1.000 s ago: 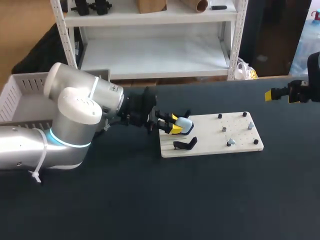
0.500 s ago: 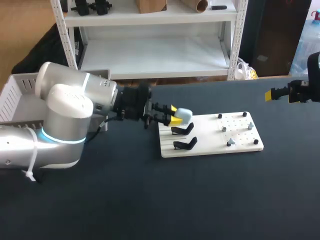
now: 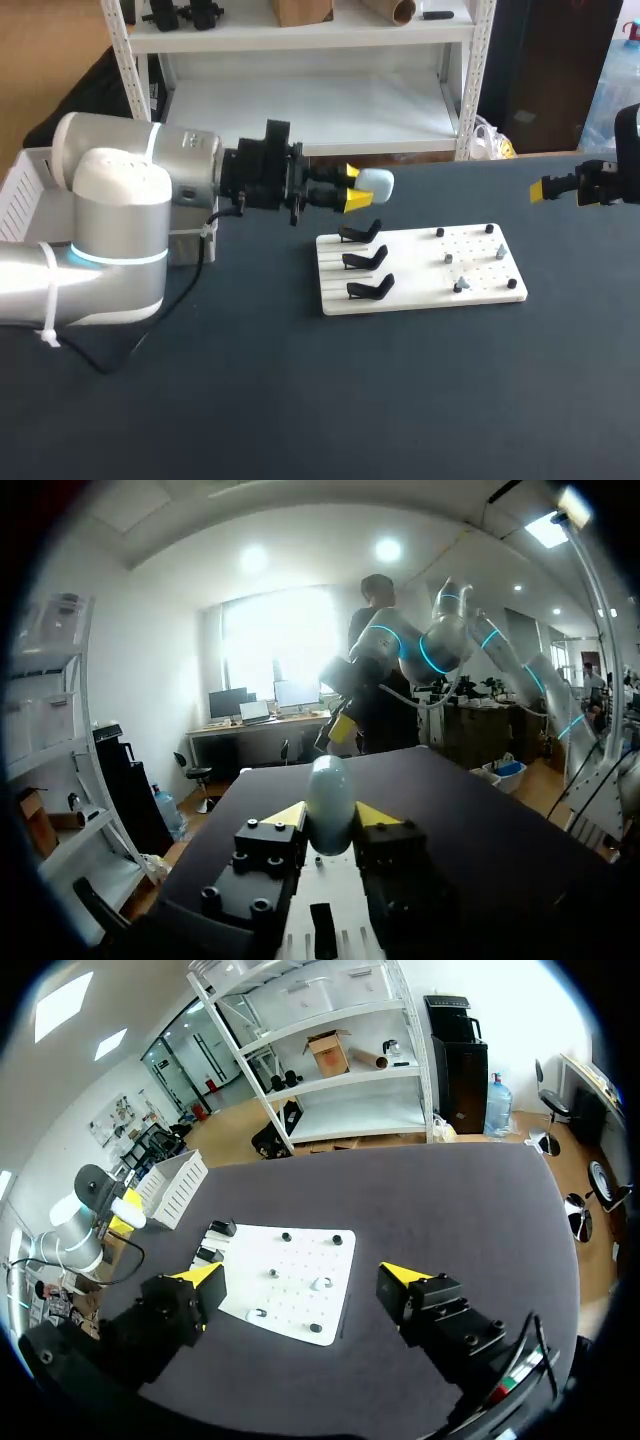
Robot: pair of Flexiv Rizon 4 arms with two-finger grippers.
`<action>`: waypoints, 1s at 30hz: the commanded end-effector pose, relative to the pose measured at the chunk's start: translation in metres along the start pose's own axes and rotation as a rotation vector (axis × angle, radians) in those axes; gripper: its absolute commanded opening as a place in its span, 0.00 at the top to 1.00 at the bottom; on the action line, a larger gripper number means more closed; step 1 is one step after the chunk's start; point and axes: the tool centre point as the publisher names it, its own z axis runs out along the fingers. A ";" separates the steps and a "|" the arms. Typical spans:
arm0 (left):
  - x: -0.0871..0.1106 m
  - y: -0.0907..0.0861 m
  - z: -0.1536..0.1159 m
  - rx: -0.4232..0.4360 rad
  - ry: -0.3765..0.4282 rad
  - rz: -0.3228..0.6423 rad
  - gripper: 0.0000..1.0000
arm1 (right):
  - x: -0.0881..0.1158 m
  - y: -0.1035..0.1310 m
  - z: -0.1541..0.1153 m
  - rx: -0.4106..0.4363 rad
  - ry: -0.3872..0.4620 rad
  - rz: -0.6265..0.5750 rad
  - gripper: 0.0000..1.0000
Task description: Pick up each earbud case from the left stands, insert the matching earbuds, close the lid, and place the case in the box.
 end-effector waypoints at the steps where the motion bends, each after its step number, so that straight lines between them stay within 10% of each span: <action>1: -0.007 -0.007 -0.004 -0.050 0.007 0.001 1.00 | 0.000 0.000 0.000 -0.001 0.000 -0.001 0.00; 30: -0.013 -0.023 0.026 -0.077 -0.060 -0.034 1.00 | 0.000 0.013 0.007 -0.027 0.011 -0.078 0.00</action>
